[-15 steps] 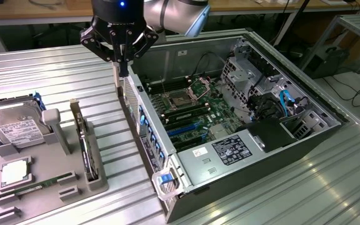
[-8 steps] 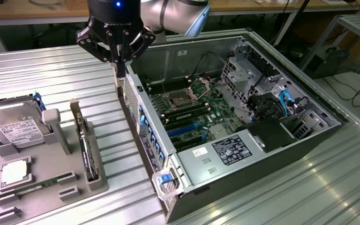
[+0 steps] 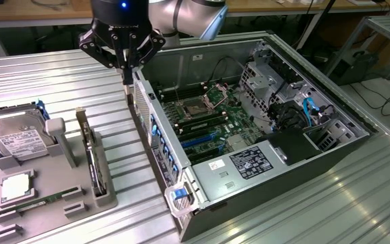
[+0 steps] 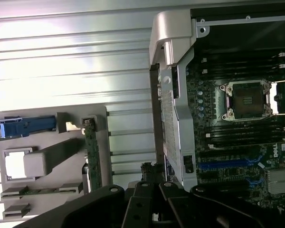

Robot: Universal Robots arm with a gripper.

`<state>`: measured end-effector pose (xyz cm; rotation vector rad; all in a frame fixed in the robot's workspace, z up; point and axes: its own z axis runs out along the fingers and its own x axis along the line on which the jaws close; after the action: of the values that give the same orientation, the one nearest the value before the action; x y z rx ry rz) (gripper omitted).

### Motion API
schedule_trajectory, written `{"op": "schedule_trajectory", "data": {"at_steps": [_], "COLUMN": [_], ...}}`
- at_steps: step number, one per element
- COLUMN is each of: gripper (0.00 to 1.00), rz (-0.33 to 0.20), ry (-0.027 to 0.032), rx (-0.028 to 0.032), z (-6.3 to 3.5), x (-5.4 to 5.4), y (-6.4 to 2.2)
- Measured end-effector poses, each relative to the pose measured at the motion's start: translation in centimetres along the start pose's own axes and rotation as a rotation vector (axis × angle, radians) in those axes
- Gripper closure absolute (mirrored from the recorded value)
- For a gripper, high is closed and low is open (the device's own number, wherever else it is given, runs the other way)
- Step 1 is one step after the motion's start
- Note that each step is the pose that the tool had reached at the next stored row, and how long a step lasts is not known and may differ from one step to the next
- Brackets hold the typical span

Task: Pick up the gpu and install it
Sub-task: 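Reach for the gpu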

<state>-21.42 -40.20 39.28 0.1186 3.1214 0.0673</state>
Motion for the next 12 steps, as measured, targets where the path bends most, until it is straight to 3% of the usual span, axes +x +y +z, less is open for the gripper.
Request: {"op": "schedule_trajectory", "data": {"at_steps": [12], "gripper": [0.89], "rz": [0.0], "ry": [0.0018], "rx": [0.0002], "z": [0.0], "x": [1.07], "y": [-0.2]}}
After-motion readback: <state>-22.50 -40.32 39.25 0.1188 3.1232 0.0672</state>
